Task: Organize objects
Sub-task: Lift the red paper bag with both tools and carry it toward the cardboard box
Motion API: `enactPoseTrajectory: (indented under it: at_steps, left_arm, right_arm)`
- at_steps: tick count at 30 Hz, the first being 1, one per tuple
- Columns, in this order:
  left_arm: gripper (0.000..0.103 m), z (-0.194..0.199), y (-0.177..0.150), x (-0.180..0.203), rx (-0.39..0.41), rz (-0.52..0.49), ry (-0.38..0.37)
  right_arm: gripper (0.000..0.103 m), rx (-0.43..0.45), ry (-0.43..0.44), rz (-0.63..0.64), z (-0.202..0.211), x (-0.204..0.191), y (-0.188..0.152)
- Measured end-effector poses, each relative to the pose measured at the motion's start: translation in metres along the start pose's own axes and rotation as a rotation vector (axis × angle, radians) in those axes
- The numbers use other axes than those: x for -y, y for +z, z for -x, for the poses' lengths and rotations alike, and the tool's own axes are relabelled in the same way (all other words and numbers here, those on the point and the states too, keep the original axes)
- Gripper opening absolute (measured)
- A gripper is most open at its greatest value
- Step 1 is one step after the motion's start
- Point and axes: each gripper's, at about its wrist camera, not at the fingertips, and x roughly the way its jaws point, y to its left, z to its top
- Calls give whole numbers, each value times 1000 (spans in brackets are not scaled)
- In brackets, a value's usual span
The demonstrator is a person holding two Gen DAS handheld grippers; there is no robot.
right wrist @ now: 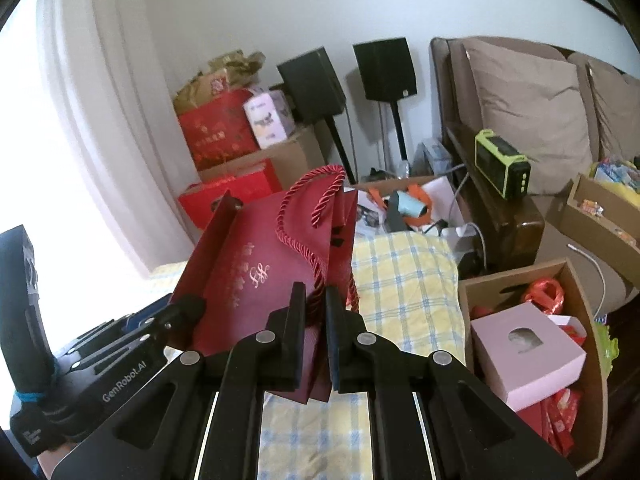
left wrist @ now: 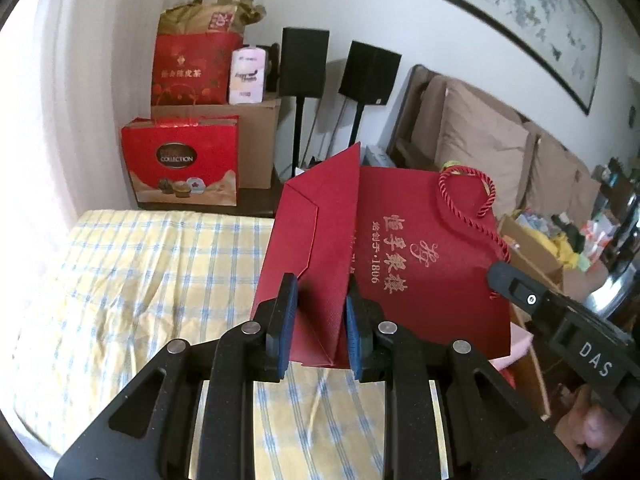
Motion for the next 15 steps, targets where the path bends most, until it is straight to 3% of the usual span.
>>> enactPoseTrajectory:
  at_steps: [6, 15]
  left_arm:
    - [21, 43, -27, 6, -12, -36, -21]
    - [21, 92, -61, 20, 8, -85, 11]
  right_arm:
    - [8, 33, 29, -29, 52, -12, -31]
    - [8, 23, -30, -61, 94, -30, -70]
